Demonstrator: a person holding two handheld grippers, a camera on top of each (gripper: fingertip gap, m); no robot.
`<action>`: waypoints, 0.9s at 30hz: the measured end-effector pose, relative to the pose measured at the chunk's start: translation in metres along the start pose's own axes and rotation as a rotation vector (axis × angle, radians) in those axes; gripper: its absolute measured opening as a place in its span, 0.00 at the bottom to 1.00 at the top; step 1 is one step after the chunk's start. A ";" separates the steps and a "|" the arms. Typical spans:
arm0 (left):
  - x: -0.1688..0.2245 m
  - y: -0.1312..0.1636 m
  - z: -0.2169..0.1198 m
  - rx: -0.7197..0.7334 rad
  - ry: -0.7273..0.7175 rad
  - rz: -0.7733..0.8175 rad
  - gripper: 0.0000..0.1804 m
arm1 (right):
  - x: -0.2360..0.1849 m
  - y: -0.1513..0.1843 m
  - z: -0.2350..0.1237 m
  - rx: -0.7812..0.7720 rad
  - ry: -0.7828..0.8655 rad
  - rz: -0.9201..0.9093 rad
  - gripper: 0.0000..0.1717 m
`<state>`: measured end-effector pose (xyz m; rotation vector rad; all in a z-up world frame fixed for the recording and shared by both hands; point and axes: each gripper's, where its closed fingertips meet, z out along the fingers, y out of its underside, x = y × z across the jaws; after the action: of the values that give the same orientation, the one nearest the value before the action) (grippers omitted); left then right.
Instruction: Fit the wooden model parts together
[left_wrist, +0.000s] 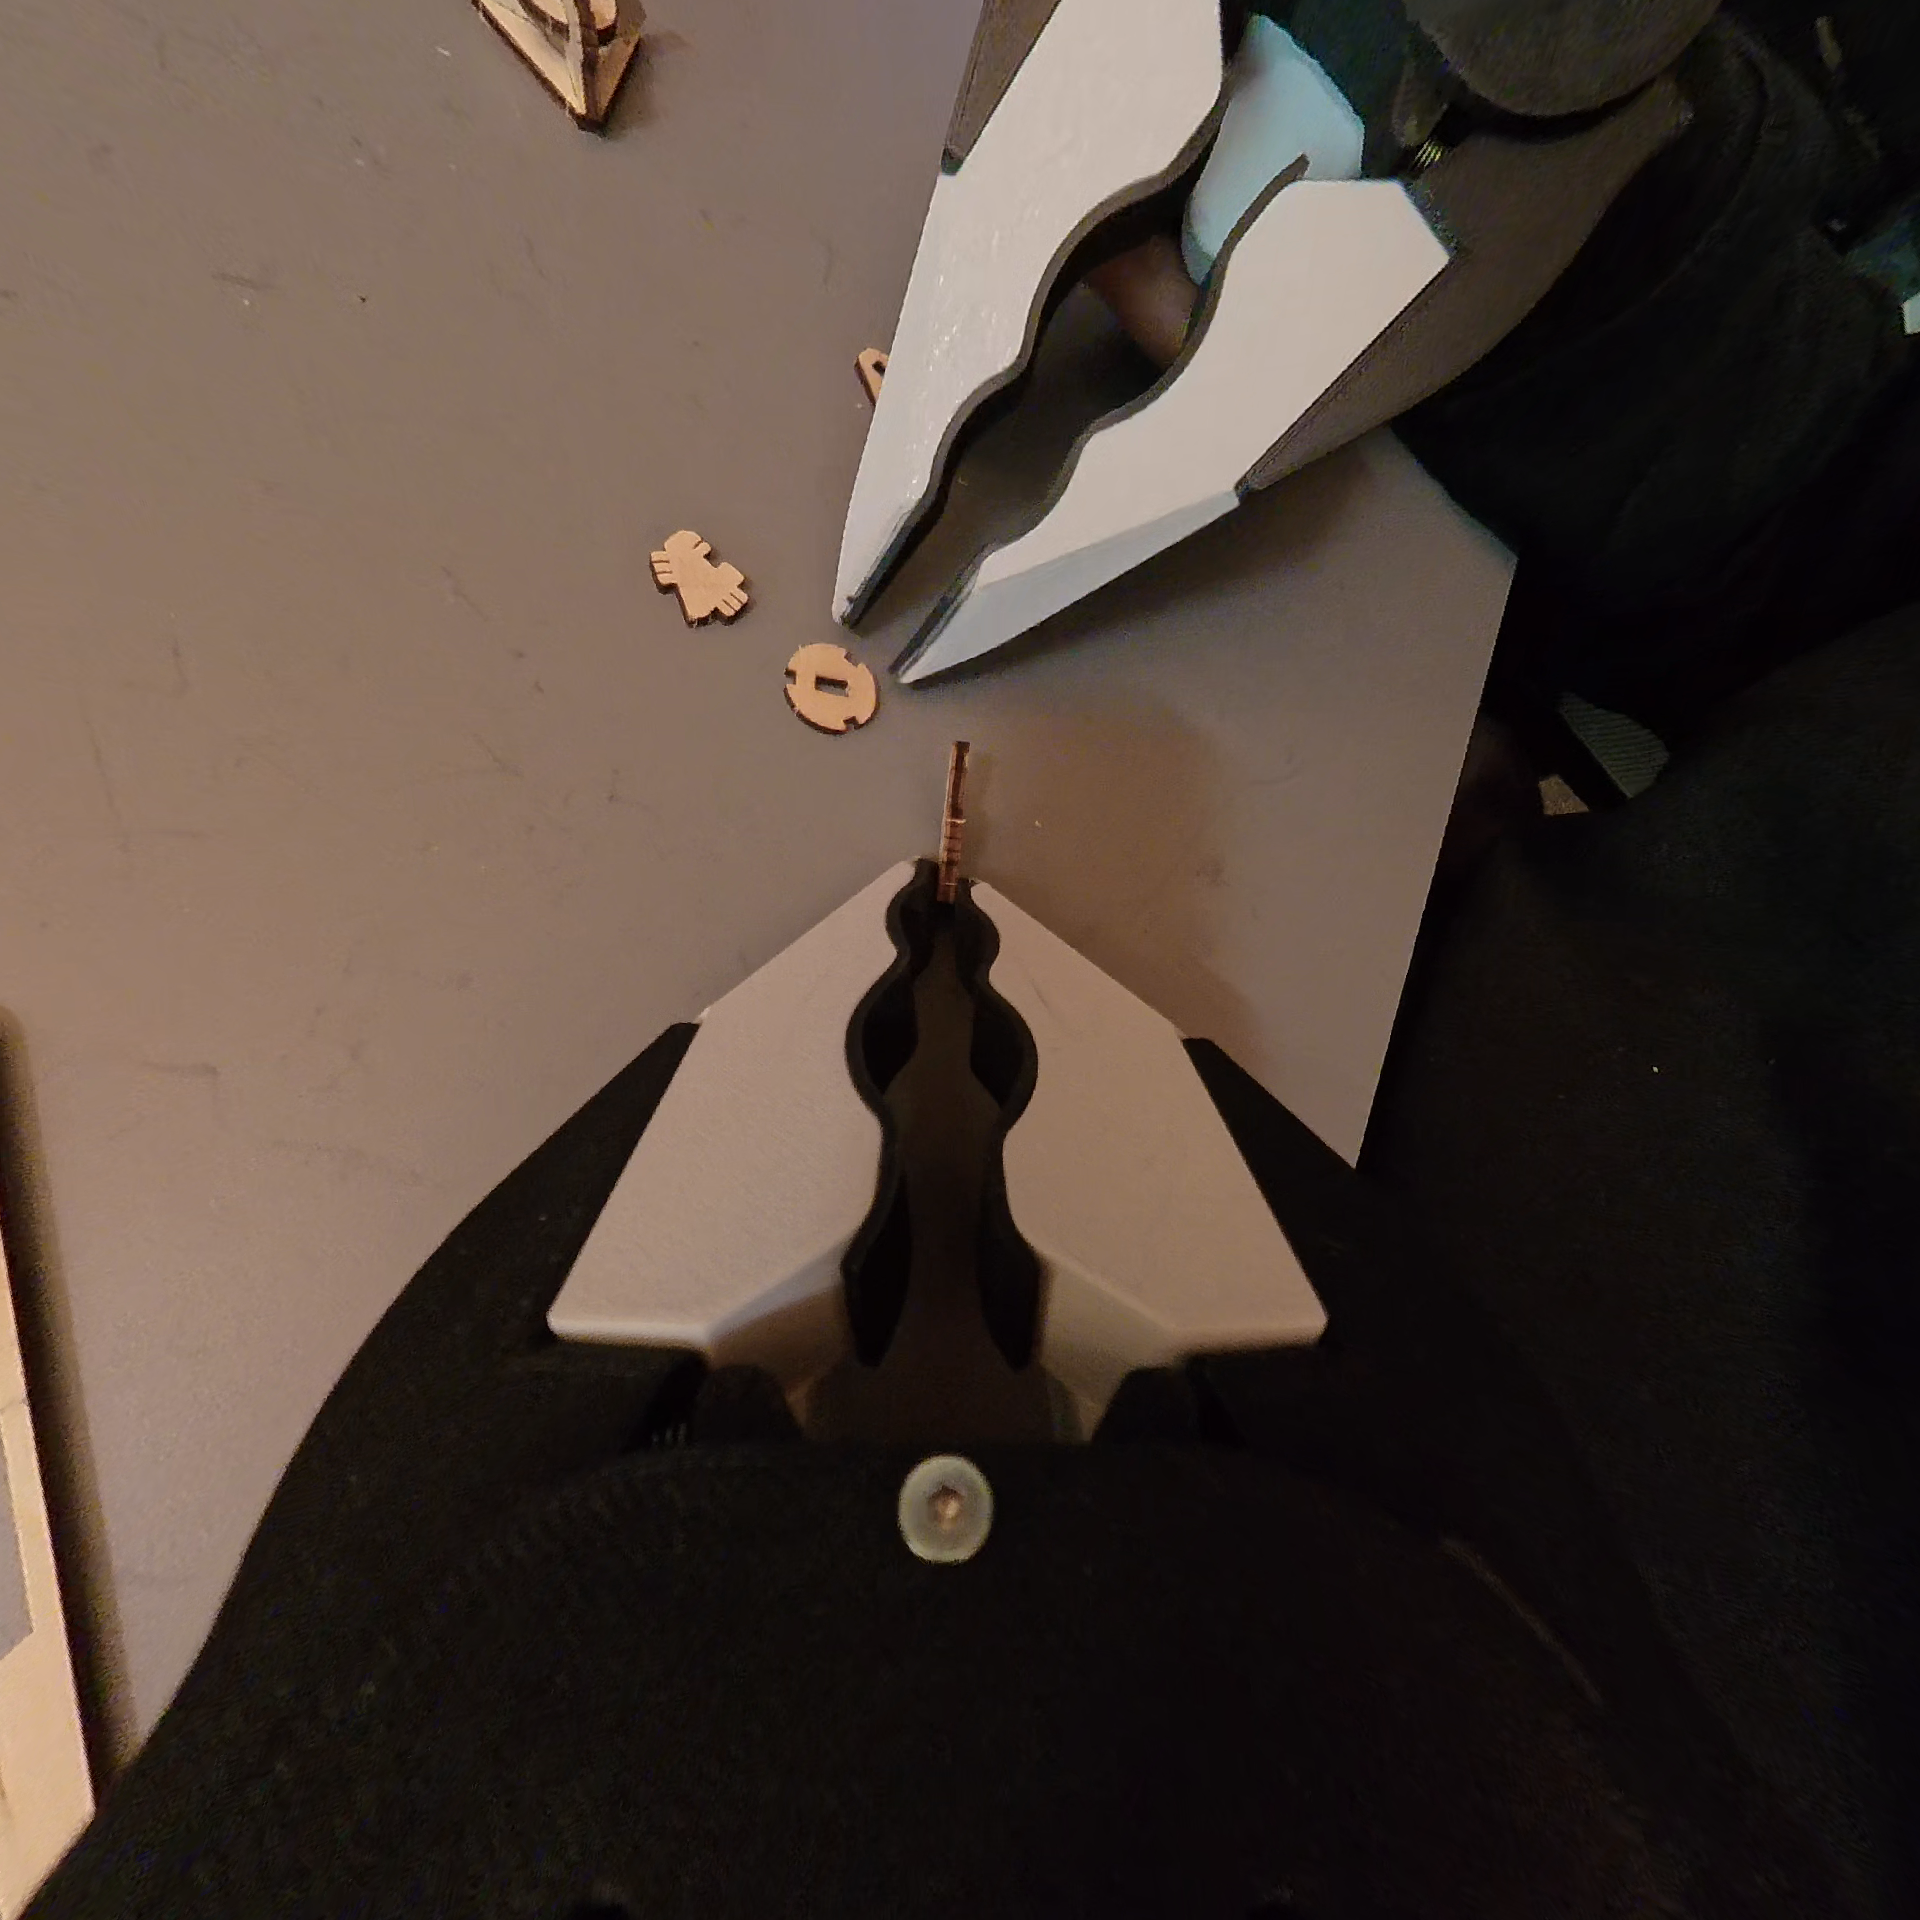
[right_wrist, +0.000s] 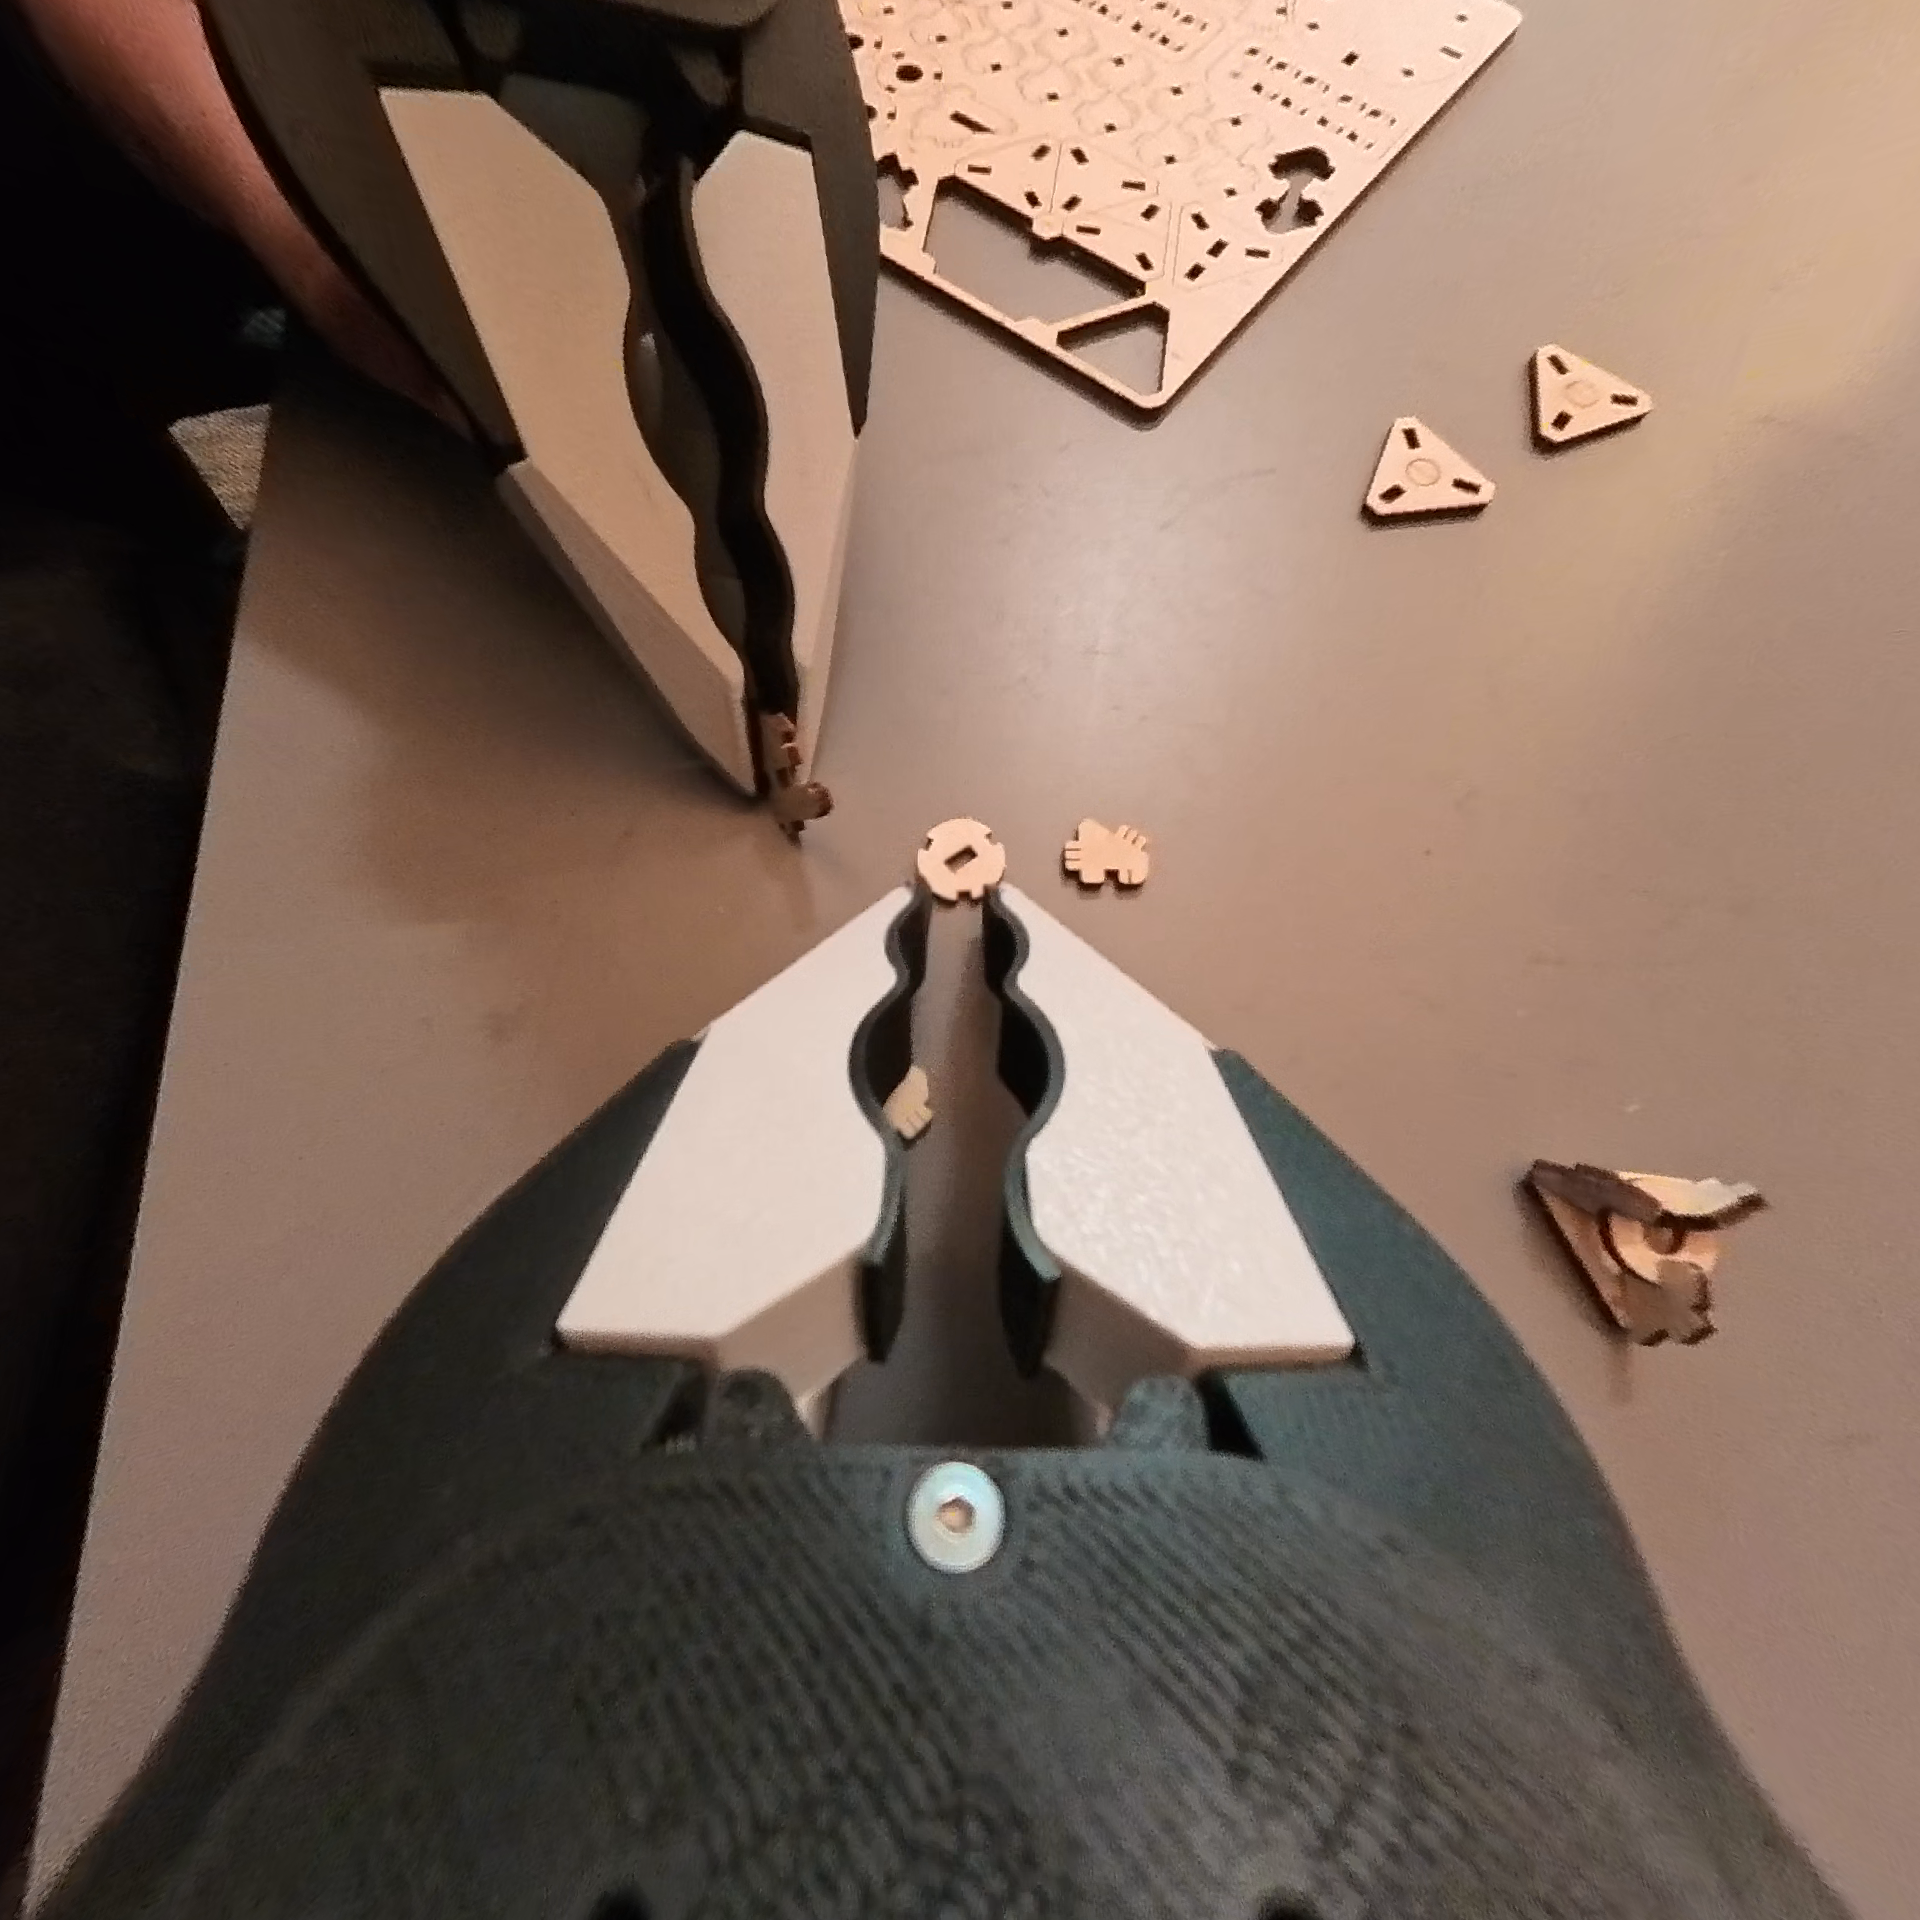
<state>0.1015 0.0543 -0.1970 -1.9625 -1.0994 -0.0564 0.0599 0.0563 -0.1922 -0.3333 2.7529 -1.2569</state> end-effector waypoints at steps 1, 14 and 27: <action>0.000 0.000 0.000 0.000 0.000 0.000 0.01 | 0.000 -0.001 -0.001 0.005 0.000 0.004 0.05; 0.000 0.000 0.000 0.000 0.008 -0.008 0.01 | 0.005 -0.001 0.007 -0.025 0.066 0.046 0.13; 0.000 0.000 0.000 0.001 0.008 -0.008 0.01 | 0.020 0.008 -0.002 -0.035 0.093 0.084 0.11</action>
<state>0.1010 0.0542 -0.1968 -1.9557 -1.1018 -0.0673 0.0390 0.0582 -0.1963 -0.1640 2.8361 -1.2359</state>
